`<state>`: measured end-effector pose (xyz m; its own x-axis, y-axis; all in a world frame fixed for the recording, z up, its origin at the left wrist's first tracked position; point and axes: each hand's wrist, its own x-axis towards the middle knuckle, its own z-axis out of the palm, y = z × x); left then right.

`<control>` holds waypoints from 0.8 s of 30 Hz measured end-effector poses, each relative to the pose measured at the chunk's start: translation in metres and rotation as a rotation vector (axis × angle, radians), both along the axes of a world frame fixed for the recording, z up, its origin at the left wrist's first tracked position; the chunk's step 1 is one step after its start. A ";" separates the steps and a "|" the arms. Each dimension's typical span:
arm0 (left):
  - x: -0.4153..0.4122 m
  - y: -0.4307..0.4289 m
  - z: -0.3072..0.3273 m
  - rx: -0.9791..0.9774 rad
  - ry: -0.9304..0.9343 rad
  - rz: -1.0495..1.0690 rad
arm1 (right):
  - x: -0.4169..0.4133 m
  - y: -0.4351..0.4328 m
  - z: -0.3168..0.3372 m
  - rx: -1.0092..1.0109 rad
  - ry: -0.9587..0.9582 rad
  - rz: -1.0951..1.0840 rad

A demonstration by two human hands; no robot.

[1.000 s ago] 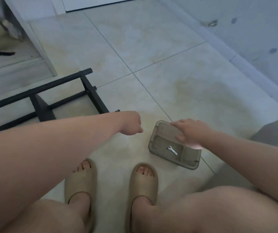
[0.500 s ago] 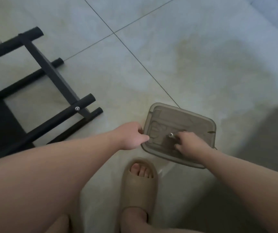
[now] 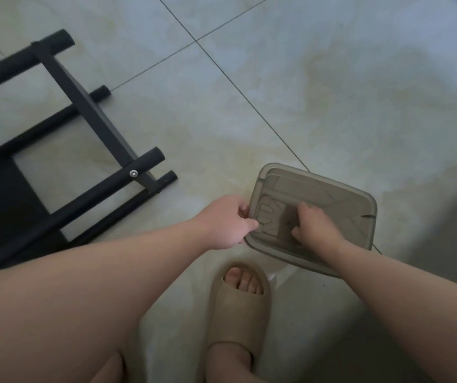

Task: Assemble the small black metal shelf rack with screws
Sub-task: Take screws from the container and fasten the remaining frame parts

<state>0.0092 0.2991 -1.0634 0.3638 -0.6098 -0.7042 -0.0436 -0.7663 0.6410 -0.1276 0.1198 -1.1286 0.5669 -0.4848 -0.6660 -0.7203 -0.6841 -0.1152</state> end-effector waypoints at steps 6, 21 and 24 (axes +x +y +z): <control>0.011 0.006 0.031 0.096 -0.096 -0.095 | 0.008 0.000 0.042 0.057 -0.032 -0.021; 0.026 0.131 0.244 -0.085 -0.282 0.358 | 0.068 0.107 0.355 0.080 -0.701 -0.022; 0.004 0.160 0.276 -0.175 -0.258 0.404 | 0.046 0.152 0.375 0.165 -0.746 -0.050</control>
